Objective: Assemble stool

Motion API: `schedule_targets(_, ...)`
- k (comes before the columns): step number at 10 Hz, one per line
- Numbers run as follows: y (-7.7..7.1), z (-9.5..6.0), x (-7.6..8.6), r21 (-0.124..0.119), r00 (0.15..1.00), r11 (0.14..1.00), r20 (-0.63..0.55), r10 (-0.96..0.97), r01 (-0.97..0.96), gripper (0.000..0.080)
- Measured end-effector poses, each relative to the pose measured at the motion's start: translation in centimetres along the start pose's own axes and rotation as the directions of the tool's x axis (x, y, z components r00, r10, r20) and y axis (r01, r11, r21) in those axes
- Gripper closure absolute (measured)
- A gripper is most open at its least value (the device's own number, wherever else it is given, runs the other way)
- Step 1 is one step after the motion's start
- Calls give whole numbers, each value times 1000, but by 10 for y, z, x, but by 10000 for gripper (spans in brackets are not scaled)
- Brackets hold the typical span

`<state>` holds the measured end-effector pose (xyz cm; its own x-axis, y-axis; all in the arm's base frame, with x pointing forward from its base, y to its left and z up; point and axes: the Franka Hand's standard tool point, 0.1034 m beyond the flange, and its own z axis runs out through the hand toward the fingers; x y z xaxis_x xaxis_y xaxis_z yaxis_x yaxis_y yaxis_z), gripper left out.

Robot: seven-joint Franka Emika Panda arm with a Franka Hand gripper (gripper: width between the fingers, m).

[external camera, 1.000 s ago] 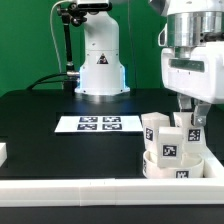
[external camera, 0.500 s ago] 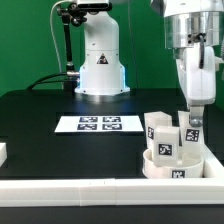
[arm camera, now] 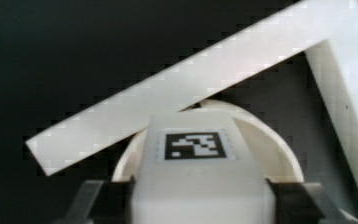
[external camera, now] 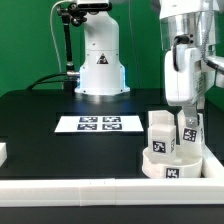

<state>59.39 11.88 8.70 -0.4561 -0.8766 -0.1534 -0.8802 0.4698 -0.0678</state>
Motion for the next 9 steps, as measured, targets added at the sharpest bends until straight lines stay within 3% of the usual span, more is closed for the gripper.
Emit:
schedule_targets(1, 0, 0, 0, 0, 1000, 1000, 3, -11, 11, 459)
schedule_targets(3, 1, 0, -1, -1, 1000, 1000, 4, -28, 28, 239)
schedule_targets(4, -1, -2, -1, 2, 998, 998, 7, -57, 57, 239)
schedule_targets(5, -2, -7, -4, 7, 997, 997, 14, -74, 74, 171)
schedule_targets(7, -5, -19, -10, 20, 995, 995, 34, -96, 95, 152)
schedule_targets(9, -5, -19, -10, 21, 992, 992, 33, -126, 125, 150)
